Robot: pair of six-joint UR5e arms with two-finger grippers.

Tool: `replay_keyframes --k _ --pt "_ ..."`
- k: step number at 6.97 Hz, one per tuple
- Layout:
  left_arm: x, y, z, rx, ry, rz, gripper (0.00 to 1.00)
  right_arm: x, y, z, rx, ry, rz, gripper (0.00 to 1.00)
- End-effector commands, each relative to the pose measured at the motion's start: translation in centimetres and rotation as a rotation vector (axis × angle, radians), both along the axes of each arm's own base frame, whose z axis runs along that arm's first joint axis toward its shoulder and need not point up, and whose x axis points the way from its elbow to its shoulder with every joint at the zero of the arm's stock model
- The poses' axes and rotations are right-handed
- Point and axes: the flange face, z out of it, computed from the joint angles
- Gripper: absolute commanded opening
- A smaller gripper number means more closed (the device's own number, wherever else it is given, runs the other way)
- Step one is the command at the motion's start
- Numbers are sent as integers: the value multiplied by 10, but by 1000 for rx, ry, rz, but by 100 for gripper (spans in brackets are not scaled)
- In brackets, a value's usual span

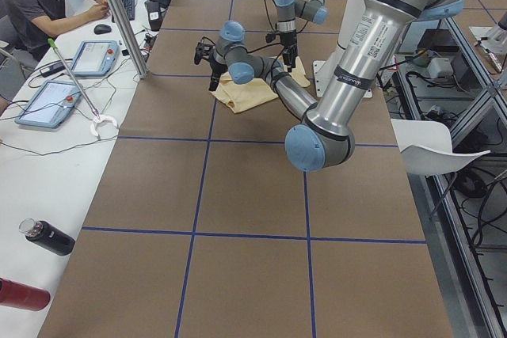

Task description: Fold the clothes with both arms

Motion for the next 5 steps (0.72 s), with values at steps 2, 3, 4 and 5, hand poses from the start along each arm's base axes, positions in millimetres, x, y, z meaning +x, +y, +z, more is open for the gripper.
replay_keyframes --k 2,3,4,5 --pt "39 67 49 -52 121 62 100 71 -105 13 57 20 160 100" --pt "50 76 61 -65 115 78 100 81 -119 14 62 24 185 100" --pt "60 76 66 -73 105 87 99 85 -125 15 67 28 196 100" --pt "68 71 72 -83 90 87 99 85 -125 14 74 27 195 100"
